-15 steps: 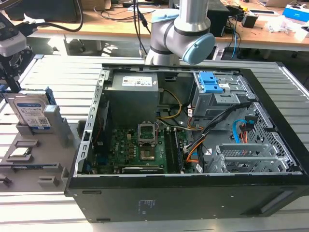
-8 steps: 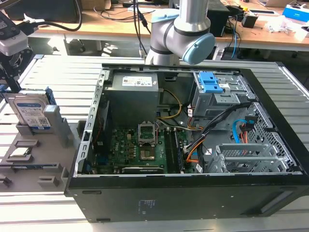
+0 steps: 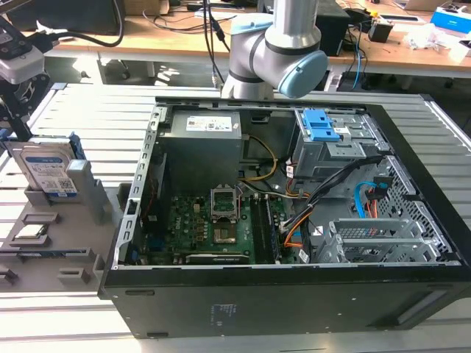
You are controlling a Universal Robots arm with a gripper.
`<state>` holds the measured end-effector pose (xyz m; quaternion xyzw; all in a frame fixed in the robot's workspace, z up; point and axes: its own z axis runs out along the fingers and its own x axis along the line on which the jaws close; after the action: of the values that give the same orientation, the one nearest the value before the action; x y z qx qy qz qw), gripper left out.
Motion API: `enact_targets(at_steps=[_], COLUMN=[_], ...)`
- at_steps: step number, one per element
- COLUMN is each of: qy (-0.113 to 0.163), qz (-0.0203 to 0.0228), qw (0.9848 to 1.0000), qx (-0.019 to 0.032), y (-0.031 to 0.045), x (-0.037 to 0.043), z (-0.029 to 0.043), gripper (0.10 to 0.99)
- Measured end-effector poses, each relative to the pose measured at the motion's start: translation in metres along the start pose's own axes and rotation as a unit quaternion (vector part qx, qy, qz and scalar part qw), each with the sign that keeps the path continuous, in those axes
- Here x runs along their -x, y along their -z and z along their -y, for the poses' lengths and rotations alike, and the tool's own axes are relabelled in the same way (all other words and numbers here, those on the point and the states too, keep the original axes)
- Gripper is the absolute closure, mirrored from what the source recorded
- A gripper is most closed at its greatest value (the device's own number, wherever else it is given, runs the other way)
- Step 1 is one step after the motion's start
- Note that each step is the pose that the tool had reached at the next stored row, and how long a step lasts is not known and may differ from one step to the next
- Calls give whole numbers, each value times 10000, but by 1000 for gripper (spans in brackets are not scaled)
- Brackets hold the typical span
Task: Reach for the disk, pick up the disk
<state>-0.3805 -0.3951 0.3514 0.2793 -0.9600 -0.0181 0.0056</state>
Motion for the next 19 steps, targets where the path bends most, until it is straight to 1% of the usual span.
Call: enact_targets(at_steps=[9,19], qy=[174,413], qz=[-7,-16], qw=[9998,9991], qx=[0,0], y=[0,0], x=[1,3], z=[0,0], gripper=[980,980])
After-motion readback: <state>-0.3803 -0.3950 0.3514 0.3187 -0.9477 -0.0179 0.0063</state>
